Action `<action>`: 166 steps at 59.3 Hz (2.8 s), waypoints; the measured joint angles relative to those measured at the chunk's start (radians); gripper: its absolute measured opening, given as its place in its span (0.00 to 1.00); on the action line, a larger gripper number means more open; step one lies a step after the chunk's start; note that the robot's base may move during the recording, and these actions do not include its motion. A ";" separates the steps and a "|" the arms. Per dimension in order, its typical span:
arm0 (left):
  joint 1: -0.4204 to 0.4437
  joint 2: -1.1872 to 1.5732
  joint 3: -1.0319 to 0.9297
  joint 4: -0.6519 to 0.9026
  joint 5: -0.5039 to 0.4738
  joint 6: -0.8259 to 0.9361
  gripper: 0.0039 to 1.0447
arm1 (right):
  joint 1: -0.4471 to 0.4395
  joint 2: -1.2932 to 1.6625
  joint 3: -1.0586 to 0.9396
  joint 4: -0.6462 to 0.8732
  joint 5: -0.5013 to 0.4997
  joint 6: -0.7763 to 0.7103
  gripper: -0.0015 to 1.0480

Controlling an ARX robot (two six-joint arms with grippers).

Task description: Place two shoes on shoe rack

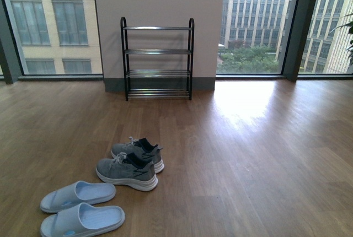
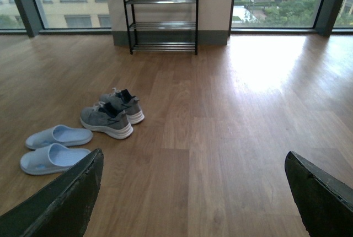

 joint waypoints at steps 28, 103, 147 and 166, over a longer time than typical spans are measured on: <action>0.000 0.000 0.000 0.000 0.000 0.000 0.91 | 0.000 0.000 0.000 0.000 0.000 0.000 0.91; -0.096 0.364 0.082 -0.048 -0.384 -0.568 0.91 | 0.000 0.000 0.000 0.000 0.000 0.000 0.91; -0.340 2.050 0.735 0.356 -0.117 -1.093 0.91 | 0.000 0.000 0.000 0.000 -0.001 0.000 0.91; -0.320 2.382 0.982 0.202 -0.057 -1.157 0.91 | 0.000 0.000 0.000 0.000 -0.001 0.000 0.91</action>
